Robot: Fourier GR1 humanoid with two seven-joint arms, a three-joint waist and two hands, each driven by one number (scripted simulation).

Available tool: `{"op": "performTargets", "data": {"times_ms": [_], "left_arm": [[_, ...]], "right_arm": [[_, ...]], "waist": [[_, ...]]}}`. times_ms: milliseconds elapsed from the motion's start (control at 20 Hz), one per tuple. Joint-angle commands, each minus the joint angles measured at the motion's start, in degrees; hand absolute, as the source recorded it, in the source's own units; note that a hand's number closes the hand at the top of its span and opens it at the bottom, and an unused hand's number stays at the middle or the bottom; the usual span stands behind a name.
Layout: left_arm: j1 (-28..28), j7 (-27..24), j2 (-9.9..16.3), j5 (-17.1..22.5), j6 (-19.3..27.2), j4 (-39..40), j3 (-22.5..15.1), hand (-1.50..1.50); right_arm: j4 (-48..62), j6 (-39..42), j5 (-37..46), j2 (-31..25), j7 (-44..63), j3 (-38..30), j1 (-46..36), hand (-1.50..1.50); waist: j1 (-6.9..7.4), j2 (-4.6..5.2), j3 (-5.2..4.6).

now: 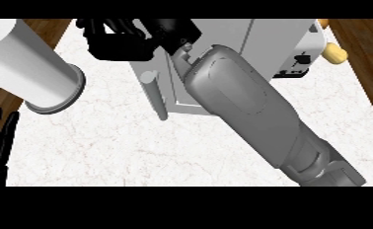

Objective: Pick up the wine, place it into the cabinet and close the cabinet

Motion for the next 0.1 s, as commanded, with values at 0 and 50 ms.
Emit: {"op": "performTargets", "data": {"times_ms": [0, 50], "left_arm": [[-0.34, 0.49, -0.21, -0.03, -0.71, 0.39, -0.07, -1.5], [-2.57, 0.72, -1.15, -0.73, 1.77, -0.04, -0.25, -1.5]], "right_arm": [[10.02, -0.23, 1.43, -3.72, -1.82, -3.95, -0.19, 1.5], [9.65, -0.25, 1.38, -4.02, -1.79, -4.39, -0.51, 1.5]], "waist": [[-0.04, 3.06, 0.31], [-0.65, 3.1, 0.36]]}}
